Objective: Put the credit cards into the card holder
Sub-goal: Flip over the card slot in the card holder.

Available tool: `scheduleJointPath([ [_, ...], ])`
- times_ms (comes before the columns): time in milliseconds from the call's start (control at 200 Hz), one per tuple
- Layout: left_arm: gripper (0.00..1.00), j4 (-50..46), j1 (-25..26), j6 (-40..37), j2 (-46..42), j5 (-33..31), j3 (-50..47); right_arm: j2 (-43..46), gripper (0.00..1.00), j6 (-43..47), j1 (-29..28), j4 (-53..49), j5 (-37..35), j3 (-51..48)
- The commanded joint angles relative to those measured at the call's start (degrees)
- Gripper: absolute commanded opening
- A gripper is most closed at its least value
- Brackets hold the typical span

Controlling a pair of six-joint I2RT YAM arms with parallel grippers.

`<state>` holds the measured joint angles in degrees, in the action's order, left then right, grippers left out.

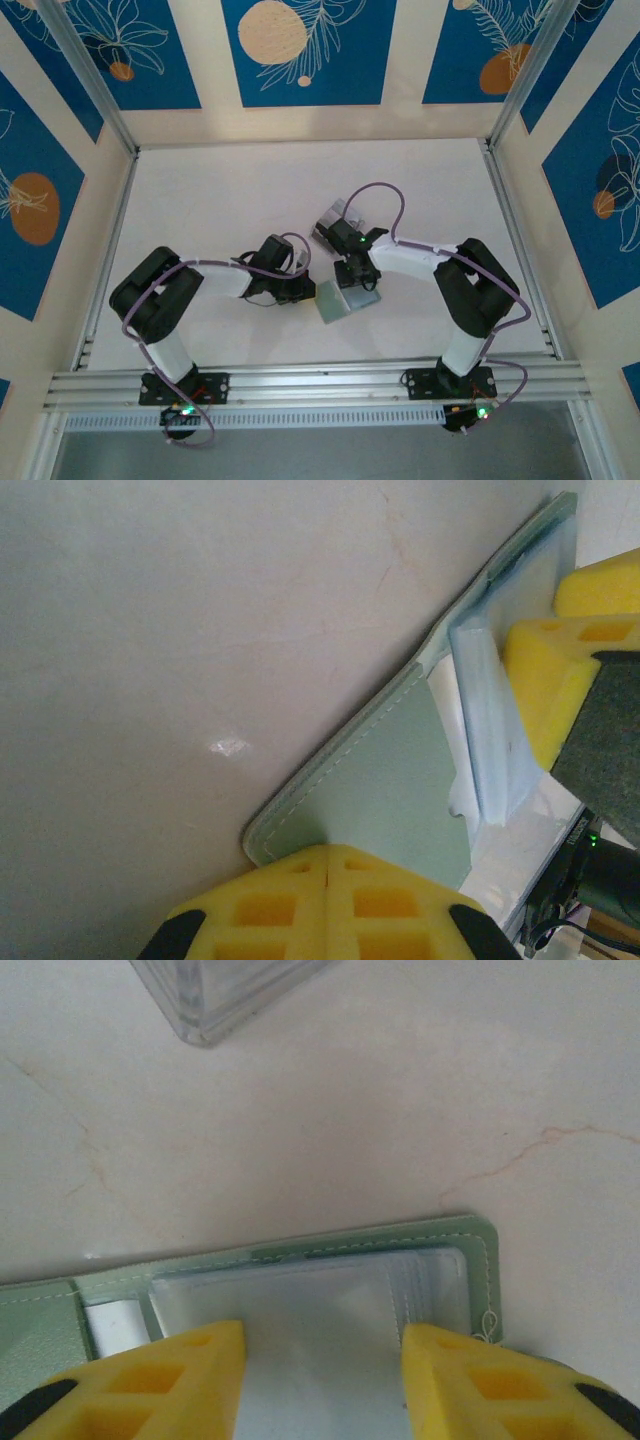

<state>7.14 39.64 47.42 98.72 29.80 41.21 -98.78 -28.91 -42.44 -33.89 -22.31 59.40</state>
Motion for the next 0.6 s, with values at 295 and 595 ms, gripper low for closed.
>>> scheduleJointPath([
  [295,0.02,-6.0,0.2,-0.4,2.2,-0.6,-2.9,-2.9,0.46,0.2,-0.7,-1.7,-0.5,1.1],
  [595,0.01,-5.7,0.3,-0.5,2.7,-0.6,-3.1,-3.3,0.36,-1.3,-0.2,-1.2,2.0,-1.1],
])
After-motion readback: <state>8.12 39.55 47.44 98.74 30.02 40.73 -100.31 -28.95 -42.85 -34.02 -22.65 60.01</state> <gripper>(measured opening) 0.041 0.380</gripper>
